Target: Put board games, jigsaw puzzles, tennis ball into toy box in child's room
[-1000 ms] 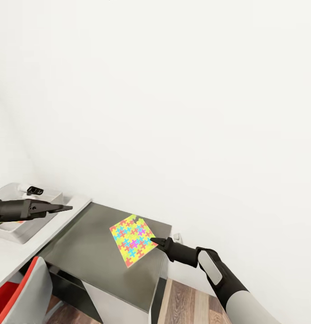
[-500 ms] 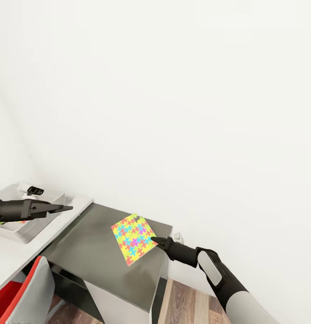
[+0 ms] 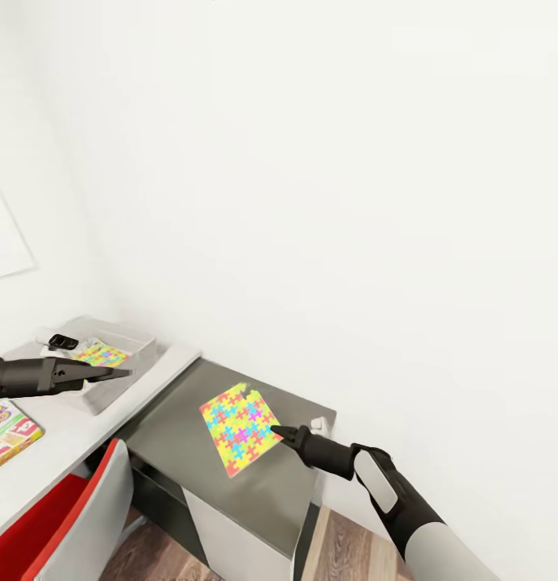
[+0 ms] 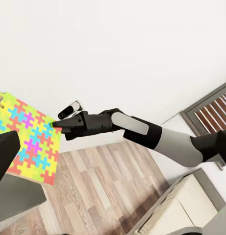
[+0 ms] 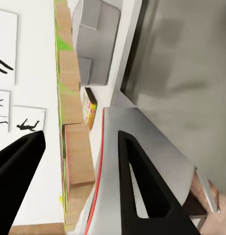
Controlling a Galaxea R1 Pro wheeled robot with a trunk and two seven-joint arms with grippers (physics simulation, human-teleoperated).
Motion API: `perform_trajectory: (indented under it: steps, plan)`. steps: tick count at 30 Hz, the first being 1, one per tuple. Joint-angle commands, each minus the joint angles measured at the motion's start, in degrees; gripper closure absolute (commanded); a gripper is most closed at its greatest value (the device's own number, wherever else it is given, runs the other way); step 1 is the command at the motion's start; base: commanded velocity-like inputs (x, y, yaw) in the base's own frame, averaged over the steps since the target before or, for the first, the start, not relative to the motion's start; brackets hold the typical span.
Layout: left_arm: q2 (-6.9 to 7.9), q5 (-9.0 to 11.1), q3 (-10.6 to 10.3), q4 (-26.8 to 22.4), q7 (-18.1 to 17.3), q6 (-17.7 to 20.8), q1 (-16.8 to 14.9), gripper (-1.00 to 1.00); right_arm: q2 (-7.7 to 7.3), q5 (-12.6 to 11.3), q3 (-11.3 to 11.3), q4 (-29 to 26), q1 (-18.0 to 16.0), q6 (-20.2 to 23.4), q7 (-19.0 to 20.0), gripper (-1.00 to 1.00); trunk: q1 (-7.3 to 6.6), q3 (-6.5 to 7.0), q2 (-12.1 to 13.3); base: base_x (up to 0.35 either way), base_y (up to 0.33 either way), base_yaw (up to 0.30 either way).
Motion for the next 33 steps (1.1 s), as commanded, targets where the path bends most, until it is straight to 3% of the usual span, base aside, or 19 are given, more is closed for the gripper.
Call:
perform_trajectory:
  steps: [1, 6, 23, 33]
  plan:
    - [0.05, 0.02, -0.18, 0.04, -0.27, 0.61, -0.1, -1.0, -0.02, -0.32, -0.03, -0.03, -0.03, 0.34, -0.07, 1.0, -0.19, 0.08, 0.3, 0.0, 0.0, 0.28]
    - [0.05, 0.02, -0.18, 0.05, -0.27, 0.61, -0.1, -1.0, -0.04, -0.3, -0.06, -0.03, -0.04, 0.34, -0.07, 1.0, -1.29, 1.08, 2.31, 0.0, 0.0, 0.28]
    - [0.05, 0.02, -0.17, 0.05, -0.27, 0.61, -0.1, -1.0, -0.04, -0.3, -0.06, -0.03, -0.03, 0.17, 0.01, 1.0, -1.29, 1.44, 2.31, 0.0, 0.0, 0.279]
    - [0.05, 0.02, -0.16, 0.05, -0.27, 0.61, -0.1, -1.0, -0.11, -0.3, -0.46, -0.03, 0.0, -0.24, 0.49, 1.0, -1.29, 1.47, 2.31, 0.0, 0.0, 0.057]
